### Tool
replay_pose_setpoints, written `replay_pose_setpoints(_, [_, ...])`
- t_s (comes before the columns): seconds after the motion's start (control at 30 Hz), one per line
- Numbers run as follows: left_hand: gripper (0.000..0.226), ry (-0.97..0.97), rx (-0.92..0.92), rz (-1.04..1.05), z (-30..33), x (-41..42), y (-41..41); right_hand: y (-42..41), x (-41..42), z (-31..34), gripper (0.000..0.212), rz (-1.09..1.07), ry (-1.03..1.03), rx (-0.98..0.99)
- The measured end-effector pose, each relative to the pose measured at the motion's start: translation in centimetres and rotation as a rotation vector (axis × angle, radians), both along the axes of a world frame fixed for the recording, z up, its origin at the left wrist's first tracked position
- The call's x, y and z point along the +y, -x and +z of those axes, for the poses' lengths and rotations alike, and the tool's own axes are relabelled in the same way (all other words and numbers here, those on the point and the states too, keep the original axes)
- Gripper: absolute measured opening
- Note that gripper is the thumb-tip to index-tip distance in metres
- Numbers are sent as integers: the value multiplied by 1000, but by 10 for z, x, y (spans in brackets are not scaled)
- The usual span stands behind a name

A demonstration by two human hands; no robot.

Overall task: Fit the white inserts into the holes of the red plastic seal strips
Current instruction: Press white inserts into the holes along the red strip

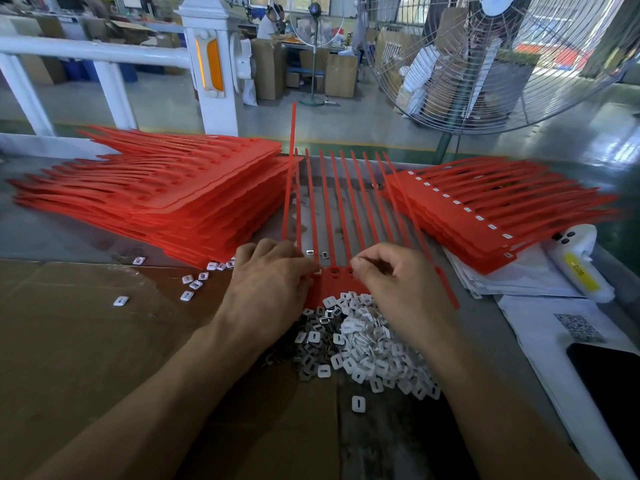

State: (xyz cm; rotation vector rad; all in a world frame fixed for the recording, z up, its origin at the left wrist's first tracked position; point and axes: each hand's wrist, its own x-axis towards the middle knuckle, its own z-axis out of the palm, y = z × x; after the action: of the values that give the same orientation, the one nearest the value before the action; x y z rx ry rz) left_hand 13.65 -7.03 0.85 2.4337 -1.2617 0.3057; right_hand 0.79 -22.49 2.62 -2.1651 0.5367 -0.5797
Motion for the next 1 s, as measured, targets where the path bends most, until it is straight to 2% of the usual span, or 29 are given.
replay_pose_setpoints(0.3, [38, -101, 42, -15, 2, -5, 0, -4, 13, -2, 9, 167, 309, 146])
replay_pose_setpoints(0.47, [32, -90, 52, -13, 1, -5, -4, -10, 20, -1, 14, 172, 500, 234])
replay_pose_setpoints(0.63, [34, -21, 83, -38, -2, -1, -6, -9, 24, 0, 12, 174, 560, 243])
replay_pose_setpoints(0.77, [40, 23, 106, -57, -3, 2, -6, -7, 22, -1, 4, 197, 468, 196])
replay_pose_setpoints(1.0, [33, 233, 272, -80, -9, 4, -11, -4, 13, 1, 11, 177, 37, 91])
